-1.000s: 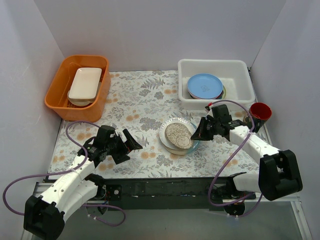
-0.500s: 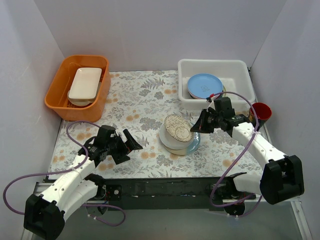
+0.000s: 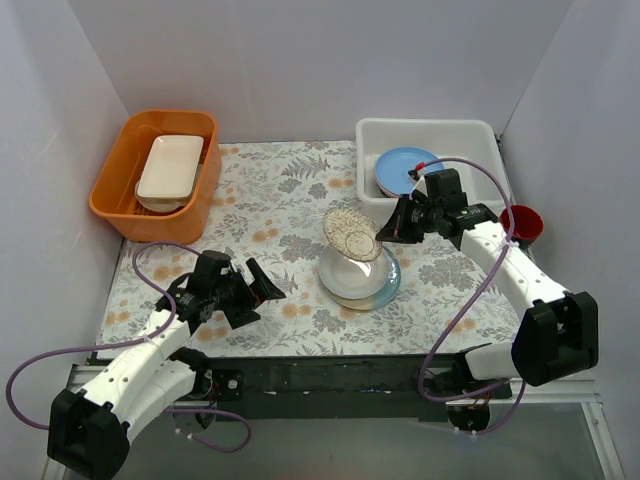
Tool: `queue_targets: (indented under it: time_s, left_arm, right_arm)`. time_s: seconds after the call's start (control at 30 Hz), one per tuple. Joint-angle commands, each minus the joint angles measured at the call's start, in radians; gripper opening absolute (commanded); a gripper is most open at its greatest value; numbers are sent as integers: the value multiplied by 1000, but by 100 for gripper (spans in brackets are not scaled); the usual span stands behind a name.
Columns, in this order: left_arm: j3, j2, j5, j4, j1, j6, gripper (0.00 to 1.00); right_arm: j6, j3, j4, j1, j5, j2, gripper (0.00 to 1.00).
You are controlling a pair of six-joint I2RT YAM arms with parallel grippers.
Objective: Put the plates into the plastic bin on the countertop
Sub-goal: Pick up the plate at the center of the board.
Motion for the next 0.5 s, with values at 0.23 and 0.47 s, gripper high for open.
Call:
queue_targets:
  time_s: [0.23, 0.47]
  left_arm:
    - [-10, -21, 17, 7, 0, 4, 98]
    - [-13, -18, 23, 15, 0, 3, 98]
  right_arm:
    - [-49, 200, 6, -61, -46, 105, 1]
    - [-60, 256, 9, -98, -82, 168, 1]
